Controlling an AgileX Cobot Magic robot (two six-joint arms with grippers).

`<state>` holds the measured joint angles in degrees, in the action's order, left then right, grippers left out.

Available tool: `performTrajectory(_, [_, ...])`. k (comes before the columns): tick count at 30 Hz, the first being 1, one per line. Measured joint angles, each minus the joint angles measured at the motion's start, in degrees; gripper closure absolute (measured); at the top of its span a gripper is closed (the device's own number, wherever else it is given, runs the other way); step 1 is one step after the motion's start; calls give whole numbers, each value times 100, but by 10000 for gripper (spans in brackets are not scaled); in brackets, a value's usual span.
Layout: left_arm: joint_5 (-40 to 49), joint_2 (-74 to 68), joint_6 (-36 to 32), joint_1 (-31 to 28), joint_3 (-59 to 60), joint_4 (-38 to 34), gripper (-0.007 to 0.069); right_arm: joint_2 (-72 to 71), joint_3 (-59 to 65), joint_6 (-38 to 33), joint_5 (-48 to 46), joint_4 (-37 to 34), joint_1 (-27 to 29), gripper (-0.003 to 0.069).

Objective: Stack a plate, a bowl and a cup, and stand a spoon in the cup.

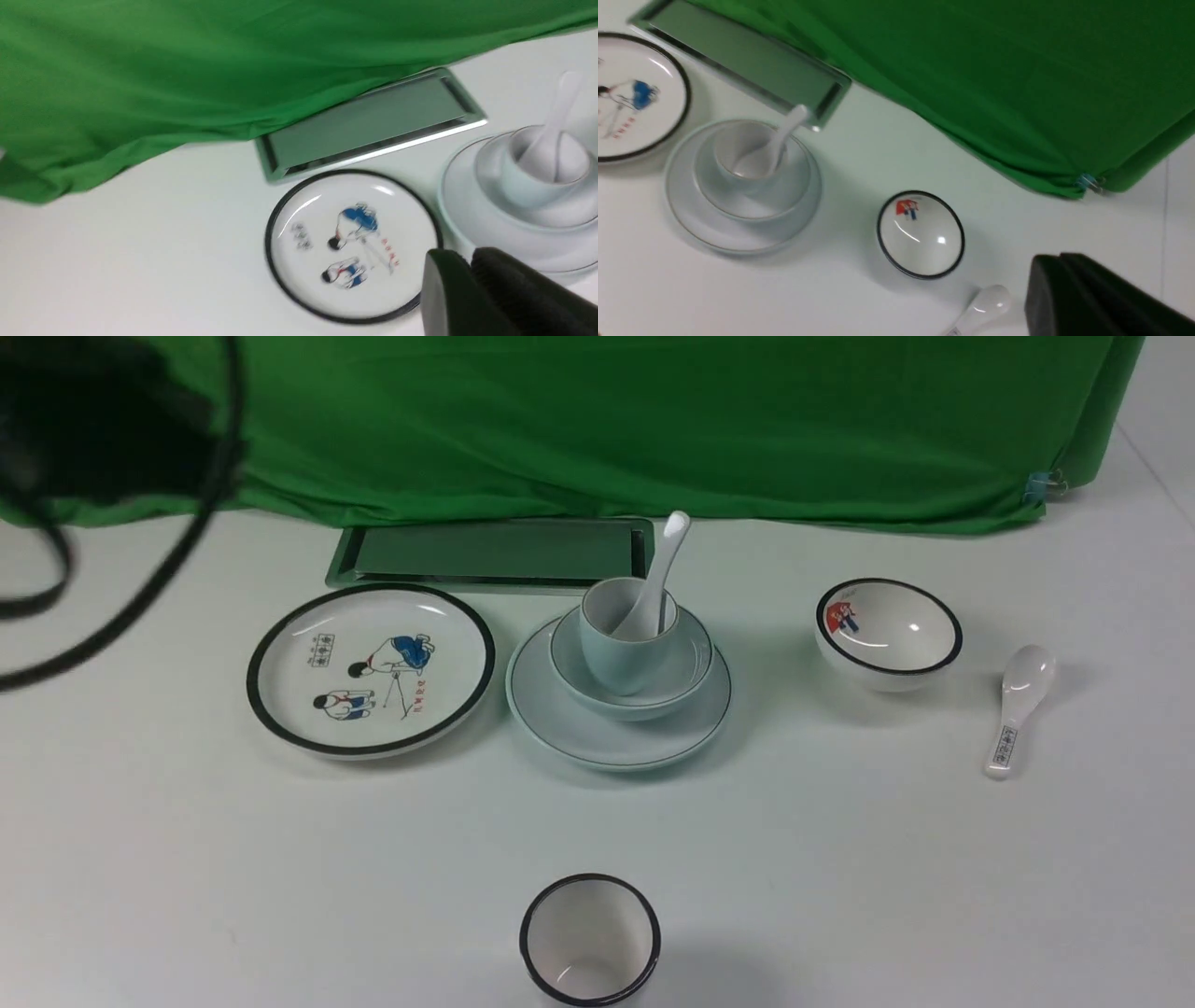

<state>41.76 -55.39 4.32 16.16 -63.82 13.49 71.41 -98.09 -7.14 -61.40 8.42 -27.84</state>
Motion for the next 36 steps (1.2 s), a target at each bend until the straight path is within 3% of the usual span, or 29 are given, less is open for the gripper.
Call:
performTrajectory(3, [0, 739, 13, -304, 670, -5, 656, -337, 552, 38, 418, -186, 0, 645])
performTrajectory(8, [55, 2315, 25, -750, 2109, -213, 657, -1396, 2276, 43, 2023, -480, 0, 645])
performTrajectory(11, [75, 3000, 25, -817, 2672, -429, 657, -1887, 3132, 43, 2898, -670, 0, 645])
performTrajectory(13, [90, 3719, 25, -817, 3058, -655, 657, -2410, 4036, 69, 4033, -842, 0, 645])
performTrajectory(19, [106, 4709, 3, -817, 3348, -755, 657, -3235, 5185, 97, 5451, -842, 0, 641])
performTrajectory(36, [98, 4914, 3, -821, 3354, -755, 655, -3589, 5457, 120, 5353, -842, 0, 596])
